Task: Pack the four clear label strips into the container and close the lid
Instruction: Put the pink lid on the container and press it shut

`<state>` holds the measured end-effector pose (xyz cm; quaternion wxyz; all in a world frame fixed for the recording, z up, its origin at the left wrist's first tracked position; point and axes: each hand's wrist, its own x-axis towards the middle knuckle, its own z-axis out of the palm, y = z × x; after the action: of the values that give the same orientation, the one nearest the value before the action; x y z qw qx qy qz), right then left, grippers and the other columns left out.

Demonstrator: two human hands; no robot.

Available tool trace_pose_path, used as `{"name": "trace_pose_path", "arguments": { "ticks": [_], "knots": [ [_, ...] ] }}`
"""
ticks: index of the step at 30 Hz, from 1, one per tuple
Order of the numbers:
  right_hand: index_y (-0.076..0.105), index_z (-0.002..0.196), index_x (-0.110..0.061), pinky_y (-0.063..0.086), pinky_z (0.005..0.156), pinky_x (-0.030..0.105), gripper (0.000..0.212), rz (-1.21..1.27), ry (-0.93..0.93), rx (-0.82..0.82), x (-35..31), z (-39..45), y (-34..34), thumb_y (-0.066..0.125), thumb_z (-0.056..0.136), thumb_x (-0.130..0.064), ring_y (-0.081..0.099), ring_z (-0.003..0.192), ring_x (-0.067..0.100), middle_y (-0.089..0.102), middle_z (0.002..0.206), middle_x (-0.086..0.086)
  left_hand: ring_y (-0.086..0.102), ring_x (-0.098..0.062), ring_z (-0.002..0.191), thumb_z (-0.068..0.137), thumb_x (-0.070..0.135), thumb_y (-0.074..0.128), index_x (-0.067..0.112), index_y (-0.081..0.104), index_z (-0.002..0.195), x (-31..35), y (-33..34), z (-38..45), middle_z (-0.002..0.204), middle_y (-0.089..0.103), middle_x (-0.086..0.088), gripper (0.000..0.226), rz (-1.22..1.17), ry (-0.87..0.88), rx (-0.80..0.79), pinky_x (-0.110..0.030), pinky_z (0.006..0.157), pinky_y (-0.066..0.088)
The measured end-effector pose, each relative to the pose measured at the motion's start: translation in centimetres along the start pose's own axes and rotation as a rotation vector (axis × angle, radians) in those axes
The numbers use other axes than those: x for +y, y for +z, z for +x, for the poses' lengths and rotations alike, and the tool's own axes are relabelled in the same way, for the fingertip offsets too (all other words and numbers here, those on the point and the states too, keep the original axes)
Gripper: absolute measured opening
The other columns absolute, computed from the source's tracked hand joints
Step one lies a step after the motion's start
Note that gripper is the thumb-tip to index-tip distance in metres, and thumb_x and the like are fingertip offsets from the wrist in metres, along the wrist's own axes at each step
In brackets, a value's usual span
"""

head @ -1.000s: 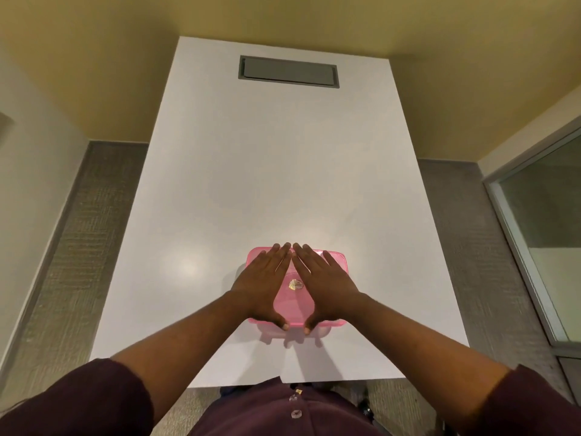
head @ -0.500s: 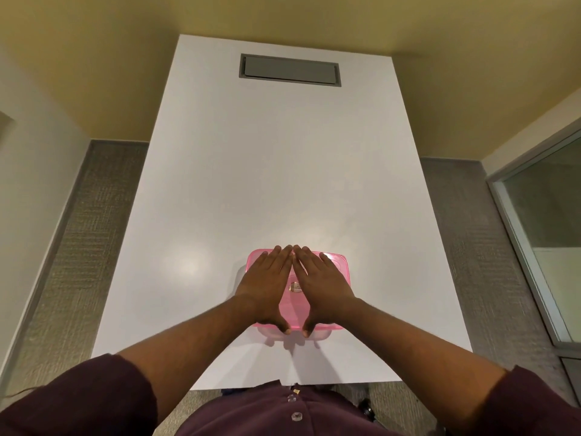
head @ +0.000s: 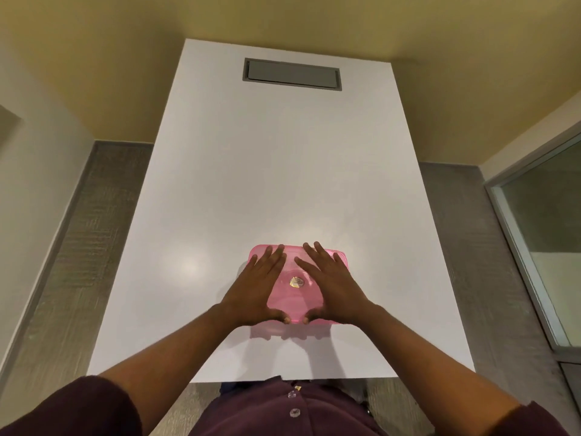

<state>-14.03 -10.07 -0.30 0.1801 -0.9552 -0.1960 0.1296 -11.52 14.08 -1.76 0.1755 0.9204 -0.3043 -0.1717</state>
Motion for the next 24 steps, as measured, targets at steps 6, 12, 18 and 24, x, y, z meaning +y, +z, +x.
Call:
{"name": "trace_pose_path", "arguments": {
  "ticks": [6,12,18,24],
  "knots": [
    [0.047,0.145,-0.018,0.032,0.116,0.034,0.069,0.388,0.647,0.393,0.6,-2.2,0.0,0.075,0.086,-0.043,0.038,0.144,0.023,0.043,0.154,0.005,0.011,-0.024,0.153,0.094,0.043,0.059,0.010,0.017,0.156,-0.3,0.4,-1.8,0.166,0.011,-0.007,0.082,-0.591,-0.567,0.325,-0.041,0.124,0.015],
    [0.064,0.122,-0.013,0.053,0.084,0.038,0.044,0.817,1.118,0.234,0.0,-1.5,0.9,0.058,0.093,-0.045,0.066,0.100,0.026,0.070,0.113,0.007,0.061,-0.031,0.105,0.098,0.037,0.042,0.014,0.061,0.119,0.0,0.4,-1.0,0.118,0.066,-0.012,0.036,-0.944,-0.893,0.195,-0.046,0.096,0.050],
    [0.064,0.105,-0.016,0.056,0.083,0.040,0.026,0.795,1.107,0.260,0.4,0.6,-0.9,0.059,0.091,-0.037,0.065,0.089,0.023,0.069,0.097,0.002,0.057,-0.030,0.110,0.101,0.034,0.040,0.016,0.052,0.134,0.6,-0.8,1.7,0.124,0.062,-0.008,0.039,-0.961,-0.898,0.213,-0.039,0.094,0.047],
    [0.064,0.103,-0.015,0.056,0.084,0.042,0.022,0.796,1.061,0.308,3.0,4.4,-4.0,0.059,0.090,-0.033,0.065,0.088,0.025,0.069,0.094,0.003,0.057,-0.029,0.110,0.102,0.032,0.038,0.015,0.053,0.133,-0.9,-3.6,6.2,0.124,0.062,-0.008,0.039,-0.982,-0.853,0.269,-0.037,0.091,0.046]
  ]
}}
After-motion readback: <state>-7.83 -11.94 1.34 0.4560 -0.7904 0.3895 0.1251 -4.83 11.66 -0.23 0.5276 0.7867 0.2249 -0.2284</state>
